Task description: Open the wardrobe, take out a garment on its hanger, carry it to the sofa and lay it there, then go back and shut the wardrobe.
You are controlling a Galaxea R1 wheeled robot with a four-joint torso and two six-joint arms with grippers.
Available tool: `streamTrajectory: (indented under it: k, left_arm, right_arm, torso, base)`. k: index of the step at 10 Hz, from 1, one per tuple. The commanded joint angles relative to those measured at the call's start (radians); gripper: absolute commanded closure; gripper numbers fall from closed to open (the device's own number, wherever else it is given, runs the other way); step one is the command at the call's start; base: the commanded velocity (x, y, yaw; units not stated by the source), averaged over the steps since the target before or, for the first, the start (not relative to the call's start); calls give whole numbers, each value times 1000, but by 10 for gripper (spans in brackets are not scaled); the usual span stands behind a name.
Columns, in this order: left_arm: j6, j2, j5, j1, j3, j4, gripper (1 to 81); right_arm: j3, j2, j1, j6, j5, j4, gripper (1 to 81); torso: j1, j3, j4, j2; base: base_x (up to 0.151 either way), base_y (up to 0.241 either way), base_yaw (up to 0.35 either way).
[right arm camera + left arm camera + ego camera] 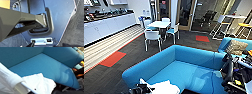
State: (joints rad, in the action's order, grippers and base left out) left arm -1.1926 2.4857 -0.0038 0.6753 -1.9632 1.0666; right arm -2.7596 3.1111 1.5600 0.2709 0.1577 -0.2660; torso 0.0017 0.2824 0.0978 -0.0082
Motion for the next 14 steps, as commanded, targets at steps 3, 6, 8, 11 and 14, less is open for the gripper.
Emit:
streamTrajectory:
  k: [3,6,8,11,14]
  left_arm:
    - [5,0,-41,-56,-244,41,10]
    - [1,32,-166,-9,-503,17,10]
    - [-1,88,-257,34,-665,-26,10]
    - [-5,165,-352,109,-870,-77,10]
    - [-5,207,-389,229,-882,-34,10]
  right_arm:
    - [11,7,3,-4,-58,-12,10]
    - [11,7,1,-4,-58,-13,10]
    - [11,8,1,-4,-58,-13,10]
    - [11,7,-1,-4,-59,-13,10]
    - [11,4,-7,-4,-59,-1,10]
  torso:
    - [0,0,0,0]
    - [0,0,0,0]
    - [0,0,0,0]
    - [0,0,0,0]
    - [0,0,0,0]
  base:
    - [0,0,0]
    - [0,0,0]
    - [0,0,0]
    - [0,0,0]
    - [0,0,0]
